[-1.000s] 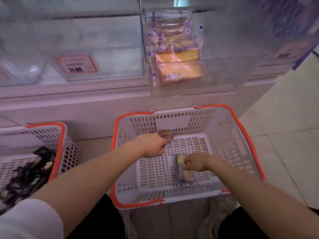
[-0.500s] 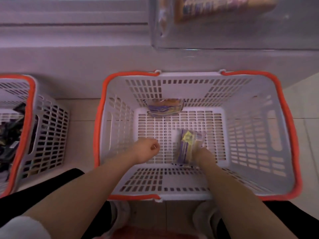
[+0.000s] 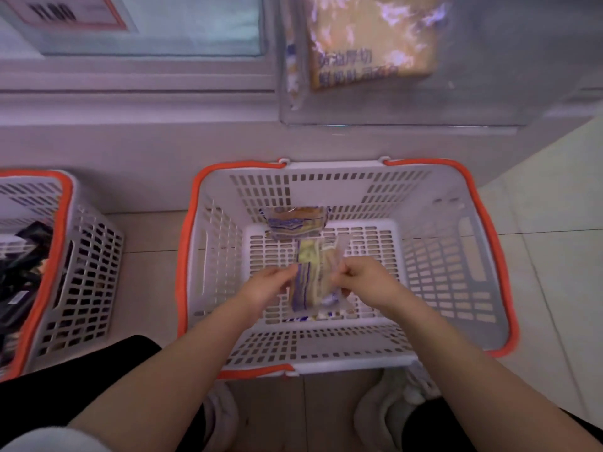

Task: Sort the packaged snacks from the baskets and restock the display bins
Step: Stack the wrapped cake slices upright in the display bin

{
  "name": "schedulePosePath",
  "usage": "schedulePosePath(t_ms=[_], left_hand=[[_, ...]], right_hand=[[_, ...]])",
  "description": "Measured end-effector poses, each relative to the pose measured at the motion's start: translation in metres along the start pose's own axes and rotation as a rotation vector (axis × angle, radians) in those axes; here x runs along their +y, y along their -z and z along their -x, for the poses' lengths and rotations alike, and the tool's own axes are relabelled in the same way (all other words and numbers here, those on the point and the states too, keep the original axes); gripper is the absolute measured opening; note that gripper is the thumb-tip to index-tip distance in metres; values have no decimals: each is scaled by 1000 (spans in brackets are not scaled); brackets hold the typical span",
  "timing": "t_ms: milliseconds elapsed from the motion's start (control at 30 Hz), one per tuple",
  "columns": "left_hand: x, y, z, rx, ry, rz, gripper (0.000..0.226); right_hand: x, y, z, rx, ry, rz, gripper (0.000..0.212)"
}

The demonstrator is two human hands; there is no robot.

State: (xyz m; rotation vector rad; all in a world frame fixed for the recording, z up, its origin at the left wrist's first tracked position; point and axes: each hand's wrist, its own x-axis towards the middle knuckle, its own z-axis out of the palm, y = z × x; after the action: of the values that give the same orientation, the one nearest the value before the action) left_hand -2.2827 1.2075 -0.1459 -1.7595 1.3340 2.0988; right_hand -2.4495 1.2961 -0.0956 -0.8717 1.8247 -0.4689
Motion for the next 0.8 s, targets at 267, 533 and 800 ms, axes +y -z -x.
schedulePosePath(t_ms=[267,533,800], left_hand=[[16,-15,58,-32,-51,381,25],[57,-34,127,-95,-104,381,24],[92,-5,164,248,-691,95,32]], right_hand=[[-17,14,74,184,453,660,60],[-37,-4,115,666,774,921,54],[-77,45,148,311,364,-837,12]])
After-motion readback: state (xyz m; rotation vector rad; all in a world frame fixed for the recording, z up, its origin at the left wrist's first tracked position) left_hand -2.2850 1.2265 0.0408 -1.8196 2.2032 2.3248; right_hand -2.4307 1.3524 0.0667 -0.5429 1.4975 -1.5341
